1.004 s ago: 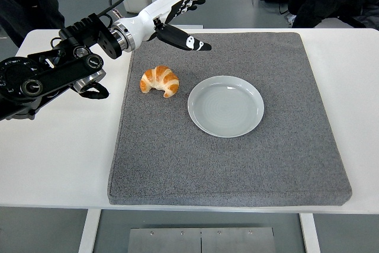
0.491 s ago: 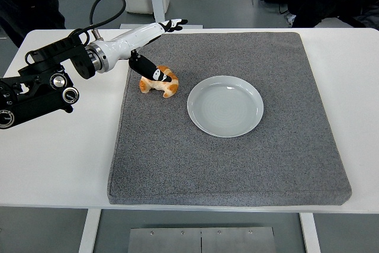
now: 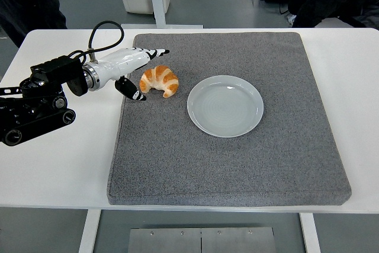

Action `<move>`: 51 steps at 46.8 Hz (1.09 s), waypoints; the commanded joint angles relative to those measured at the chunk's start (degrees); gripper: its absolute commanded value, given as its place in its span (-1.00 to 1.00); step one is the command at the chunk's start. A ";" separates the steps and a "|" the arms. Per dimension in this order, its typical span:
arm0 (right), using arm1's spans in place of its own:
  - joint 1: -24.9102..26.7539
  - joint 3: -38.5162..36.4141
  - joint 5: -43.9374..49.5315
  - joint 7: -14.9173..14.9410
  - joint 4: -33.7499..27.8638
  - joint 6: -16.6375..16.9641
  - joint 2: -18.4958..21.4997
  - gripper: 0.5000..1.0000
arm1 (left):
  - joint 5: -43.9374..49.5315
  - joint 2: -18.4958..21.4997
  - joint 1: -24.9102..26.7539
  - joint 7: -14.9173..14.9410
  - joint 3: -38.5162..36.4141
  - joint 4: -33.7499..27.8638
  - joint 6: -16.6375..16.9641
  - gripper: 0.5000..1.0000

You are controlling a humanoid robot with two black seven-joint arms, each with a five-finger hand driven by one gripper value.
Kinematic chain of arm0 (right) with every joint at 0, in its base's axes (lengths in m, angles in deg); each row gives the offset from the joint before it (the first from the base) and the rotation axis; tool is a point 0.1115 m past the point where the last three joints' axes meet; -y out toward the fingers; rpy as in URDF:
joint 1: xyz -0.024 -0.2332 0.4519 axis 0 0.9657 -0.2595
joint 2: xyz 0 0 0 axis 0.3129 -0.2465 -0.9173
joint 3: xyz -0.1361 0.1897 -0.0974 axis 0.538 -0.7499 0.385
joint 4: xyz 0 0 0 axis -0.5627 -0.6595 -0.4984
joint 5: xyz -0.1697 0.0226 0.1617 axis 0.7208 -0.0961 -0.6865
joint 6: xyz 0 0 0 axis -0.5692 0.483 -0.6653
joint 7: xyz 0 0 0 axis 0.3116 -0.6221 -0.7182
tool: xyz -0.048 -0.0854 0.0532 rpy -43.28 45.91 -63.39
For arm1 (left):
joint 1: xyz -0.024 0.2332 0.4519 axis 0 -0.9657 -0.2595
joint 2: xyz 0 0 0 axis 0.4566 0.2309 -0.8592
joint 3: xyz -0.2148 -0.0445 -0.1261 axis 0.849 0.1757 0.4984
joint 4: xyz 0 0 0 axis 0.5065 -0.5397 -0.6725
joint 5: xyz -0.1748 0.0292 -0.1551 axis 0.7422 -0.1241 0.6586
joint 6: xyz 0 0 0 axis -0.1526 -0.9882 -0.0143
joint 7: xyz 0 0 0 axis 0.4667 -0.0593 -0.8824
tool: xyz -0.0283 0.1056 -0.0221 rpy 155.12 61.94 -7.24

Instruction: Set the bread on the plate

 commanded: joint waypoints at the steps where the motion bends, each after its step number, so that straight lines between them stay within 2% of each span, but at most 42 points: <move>1: 0.02 0.00 0.00 0.00 0.00 0.00 0.00 1.00 | 0.10 -1.38 -0.21 0.00 -0.08 1.94 0.02 0.92; 16: -0.07 0.00 0.00 0.00 0.00 0.00 0.00 1.00 | 0.36 -5.59 -0.56 -0.44 0.01 6.77 0.20 0.92; 25: 0.02 0.00 0.00 0.00 0.00 0.00 0.00 1.00 | 0.27 -7.88 -0.56 -2.64 -0.08 10.03 0.20 0.92; 45: -0.06 0.00 0.00 0.00 0.00 0.00 0.00 1.00 | 0.54 -11.57 -1.18 -2.99 -0.08 16.53 1.87 0.94; 51: -0.07 0.00 0.00 0.00 0.00 0.00 0.00 1.00 | 0.80 -12.63 -1.61 -4.74 -0.08 18.20 2.22 0.94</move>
